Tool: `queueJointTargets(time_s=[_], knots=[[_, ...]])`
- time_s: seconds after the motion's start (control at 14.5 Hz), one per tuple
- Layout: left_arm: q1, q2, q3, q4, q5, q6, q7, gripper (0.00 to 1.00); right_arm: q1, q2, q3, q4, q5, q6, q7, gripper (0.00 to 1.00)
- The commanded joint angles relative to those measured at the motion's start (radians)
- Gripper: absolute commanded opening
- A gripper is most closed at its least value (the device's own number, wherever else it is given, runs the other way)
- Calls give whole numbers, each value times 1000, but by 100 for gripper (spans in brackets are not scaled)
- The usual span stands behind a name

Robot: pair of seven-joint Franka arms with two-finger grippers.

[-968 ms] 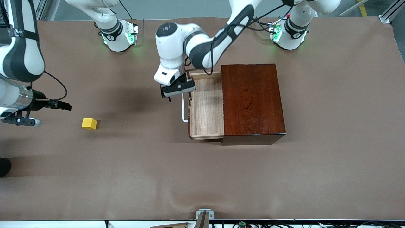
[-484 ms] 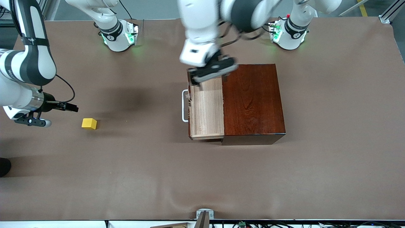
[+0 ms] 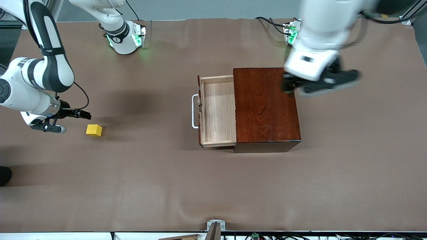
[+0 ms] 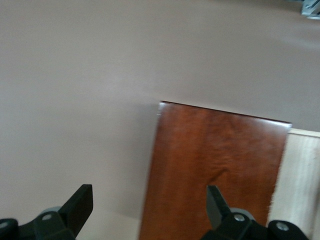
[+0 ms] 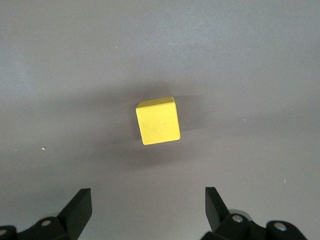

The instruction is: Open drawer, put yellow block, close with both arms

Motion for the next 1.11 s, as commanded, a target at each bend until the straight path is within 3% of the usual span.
queueJointTargets(time_s=[0.0,0.41,0.55,0.83,1.04], knots=[[126,-74,-16,-89,-57,-24,118,100,-5,4,9,-71,4,106,11,100],[269,-169,-18,-179,-94,-19,261,100,-7,97,9,-85,3,269,-6,100],[315,-226,-11,-253,-168,18,333,100,-5,139,10,-85,3,338,-8,100],[323,-353,-7,-449,-162,128,373,100,-8,199,10,-82,3,427,-8,100],[324,-364,-13,-465,-160,134,406,100,-8,208,10,-82,6,435,-5,92]])
